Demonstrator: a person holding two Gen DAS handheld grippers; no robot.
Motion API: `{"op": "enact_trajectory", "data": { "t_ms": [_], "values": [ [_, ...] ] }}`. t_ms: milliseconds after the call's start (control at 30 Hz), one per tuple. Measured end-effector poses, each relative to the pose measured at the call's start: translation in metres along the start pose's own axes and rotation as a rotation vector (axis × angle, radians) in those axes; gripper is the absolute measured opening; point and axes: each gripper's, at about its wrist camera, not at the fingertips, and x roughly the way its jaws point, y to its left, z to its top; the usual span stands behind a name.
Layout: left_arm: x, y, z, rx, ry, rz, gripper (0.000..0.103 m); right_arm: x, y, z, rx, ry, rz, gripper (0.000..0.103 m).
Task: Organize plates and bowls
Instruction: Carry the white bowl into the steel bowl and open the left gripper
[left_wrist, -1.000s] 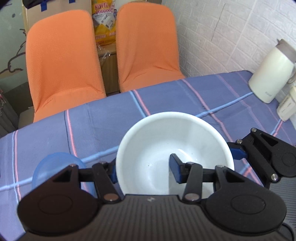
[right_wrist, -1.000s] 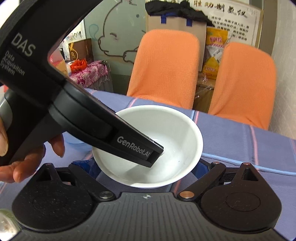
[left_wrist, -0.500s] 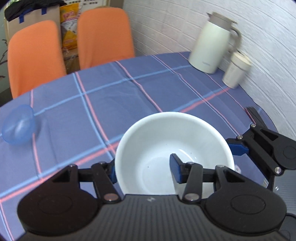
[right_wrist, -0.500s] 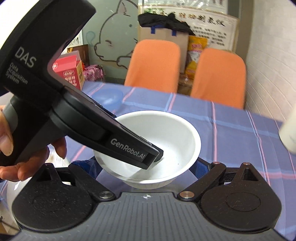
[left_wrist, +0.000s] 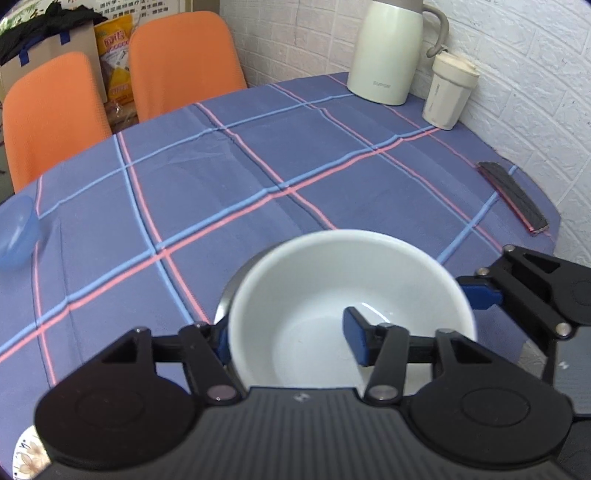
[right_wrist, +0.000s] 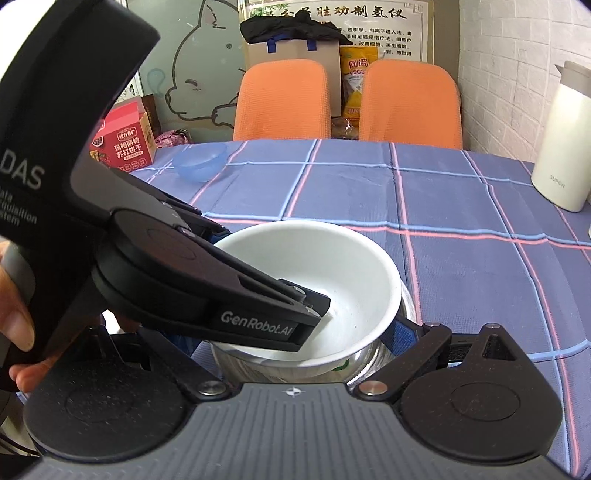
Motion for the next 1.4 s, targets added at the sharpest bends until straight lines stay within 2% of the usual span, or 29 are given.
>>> {"op": "enact_trajectory", "data": {
  "t_ms": [67,133,267,600,700,833,967,1100,1400],
  "values": [
    [0.004,0.000,-0.001,0.008,-0.003,0.012,0.061,0.002,-0.003,-0.003,-0.002,0.001,-0.007,0.084],
    [0.007,0.001,-0.002,0.004,0.000,0.003,0.068,0.001,-0.001,-0.011,-0.013,0.008,-0.016,0.084],
    [0.005,0.003,0.000,-0.003,-0.015,-0.015,0.075,0.002,-0.005,-0.017,-0.023,0.011,-0.025,0.085],
    [-0.012,0.010,-0.006,-0.047,-0.025,-0.030,0.076,-0.011,-0.020,-0.028,0.033,0.001,-0.041,0.085],
    [-0.032,0.017,-0.010,-0.068,-0.081,-0.030,0.078,-0.025,-0.023,-0.032,0.050,-0.040,-0.042,0.085],
    [-0.046,0.022,-0.011,-0.089,-0.109,-0.026,0.079,-0.041,-0.031,-0.037,0.108,-0.121,-0.040,0.085],
    [-0.047,0.021,-0.014,-0.091,-0.105,-0.013,0.079,-0.029,-0.042,-0.040,0.135,-0.104,-0.065,0.085],
    [-0.046,0.023,-0.016,-0.094,-0.099,-0.010,0.079,-0.013,-0.054,-0.046,0.213,-0.043,-0.037,0.085],
    [-0.044,0.030,-0.015,-0.120,-0.100,0.000,0.079,-0.028,-0.055,-0.039,0.201,-0.099,-0.034,0.085]
  ]
}}
